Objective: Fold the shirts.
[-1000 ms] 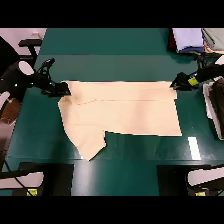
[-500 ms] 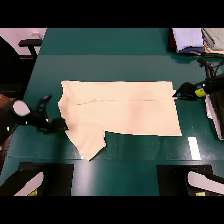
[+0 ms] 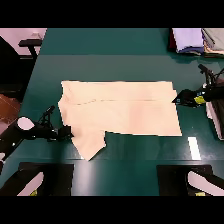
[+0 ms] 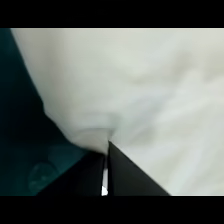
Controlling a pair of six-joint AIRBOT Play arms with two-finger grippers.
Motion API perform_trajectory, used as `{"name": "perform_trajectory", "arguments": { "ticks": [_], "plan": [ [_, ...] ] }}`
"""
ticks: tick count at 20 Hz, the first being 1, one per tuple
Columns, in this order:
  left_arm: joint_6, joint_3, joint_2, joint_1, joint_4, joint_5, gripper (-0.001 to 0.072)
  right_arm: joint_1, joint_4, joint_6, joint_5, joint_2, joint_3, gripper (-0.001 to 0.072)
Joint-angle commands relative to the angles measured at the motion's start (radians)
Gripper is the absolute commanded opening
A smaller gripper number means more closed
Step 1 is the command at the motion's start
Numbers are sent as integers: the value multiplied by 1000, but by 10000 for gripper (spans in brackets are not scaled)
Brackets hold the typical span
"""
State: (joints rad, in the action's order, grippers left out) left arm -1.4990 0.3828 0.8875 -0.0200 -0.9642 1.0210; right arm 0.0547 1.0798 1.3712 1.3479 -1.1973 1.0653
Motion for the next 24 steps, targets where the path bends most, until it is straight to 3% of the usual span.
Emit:
{"name": "perform_trajectory", "arguments": {
  "ticks": [1, 4, 5, 6, 7, 13, 16, 17, 19, 24],
  "plan": [
    [15, 44, -6, 0, 22, 37, 24, 31, 74, -8, 72, 5, -12, 440],
    [15, 135, -6, 0, -35, 122, 23, 170, 83, -8, 129, 5, -95, 441],
    [15, 156, -6, 0, -48, 133, 23, 224, 84, -8, 134, 5, -140, 468],
    [15, 172, -6, 0, -51, 140, 23, 282, 82, -8, 130, 5, -195, 540],
    [15, 182, -6, 0, -49, 139, 23, 328, 82, -8, 120, 4, -253, 548],
    [14, 188, -5, 0, -50, 125, 24, 337, 8, -13, -9, 3, -443, 493],
    [14, 188, -6, 0, -50, 128, 24, 241, -13, -12, -71, 3, -427, 334],
    [15, 189, -6, 0, -57, 143, 24, 208, -10, -13, -71, 4, -409, 197],
    [15, 199, -6, 0, -124, 198, 23, 161, -4, -39, -45, 4, -360, 25],
    [3, 228, -175, 0, -241, 350, 22, 111, 155, -41, 96, 98, -280, 24]
  ]
}}
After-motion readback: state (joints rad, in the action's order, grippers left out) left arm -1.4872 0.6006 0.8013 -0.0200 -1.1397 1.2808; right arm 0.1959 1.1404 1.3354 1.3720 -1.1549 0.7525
